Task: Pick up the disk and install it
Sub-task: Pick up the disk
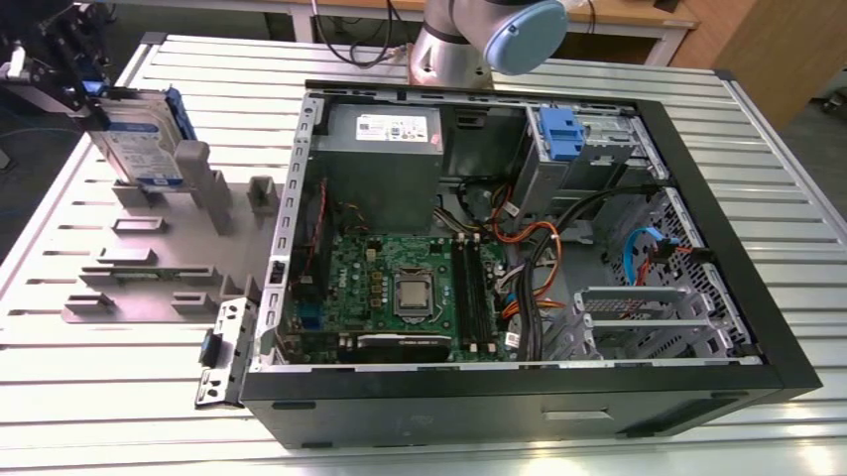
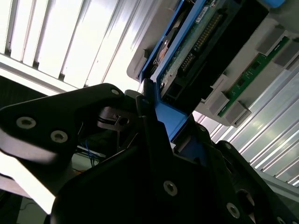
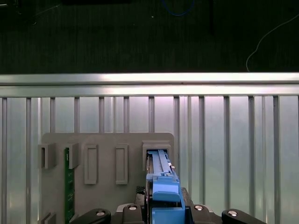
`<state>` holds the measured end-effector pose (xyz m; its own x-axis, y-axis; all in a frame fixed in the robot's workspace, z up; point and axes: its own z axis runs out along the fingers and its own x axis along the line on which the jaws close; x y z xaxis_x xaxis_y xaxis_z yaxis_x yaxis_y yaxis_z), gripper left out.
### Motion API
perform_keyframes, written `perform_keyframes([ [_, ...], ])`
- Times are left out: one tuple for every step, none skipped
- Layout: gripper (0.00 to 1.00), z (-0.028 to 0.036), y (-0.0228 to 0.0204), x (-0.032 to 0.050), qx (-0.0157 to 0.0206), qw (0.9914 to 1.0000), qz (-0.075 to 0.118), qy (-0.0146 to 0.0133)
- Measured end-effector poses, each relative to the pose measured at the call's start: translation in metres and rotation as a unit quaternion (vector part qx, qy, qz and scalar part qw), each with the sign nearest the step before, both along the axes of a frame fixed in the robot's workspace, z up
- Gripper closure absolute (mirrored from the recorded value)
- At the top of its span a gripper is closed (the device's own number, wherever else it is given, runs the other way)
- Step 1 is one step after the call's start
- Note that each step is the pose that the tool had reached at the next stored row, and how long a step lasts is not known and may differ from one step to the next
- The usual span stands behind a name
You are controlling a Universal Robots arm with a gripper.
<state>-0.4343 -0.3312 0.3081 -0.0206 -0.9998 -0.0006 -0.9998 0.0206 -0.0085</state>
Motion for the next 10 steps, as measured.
perform_keyframes([
  [0.64,0.0002,0.0000,0.0000,0.0000,1.00000,0.000,0.0000],
  [0.64,0.0003,0.0000,0.0000,0.0000,1.00000,0.000,-0.0001],
  [0.64,0.0006,0.0000,0.0000,0.0000,1.00000,0.000,0.0000],
  [0.64,0.0007,0.0000,0.0000,0.0000,1.00000,0.000,-0.0001],
  [0.64,0.0009,0.0000,0.0000,0.0000,1.00000,0.000,-0.0001],
  [0.64,0.0011,0.0000,0.0000,0.0000,1.00000,0.000,-0.0001],
  [0.64,0.0014,0.0000,0.0000,0.0000,1.00000,0.000,0.0000],
  [0.64,0.0016,0.0000,0.0000,0.0000,1.00000,0.000,0.0000],
  [0.64,0.0017,0.0000,0.0000,0.0000,1.00000,0.000,-0.0001],
  [0.64,0.0020,0.0000,0.0000,0.0000,1.00000,0.000,0.0000],
])
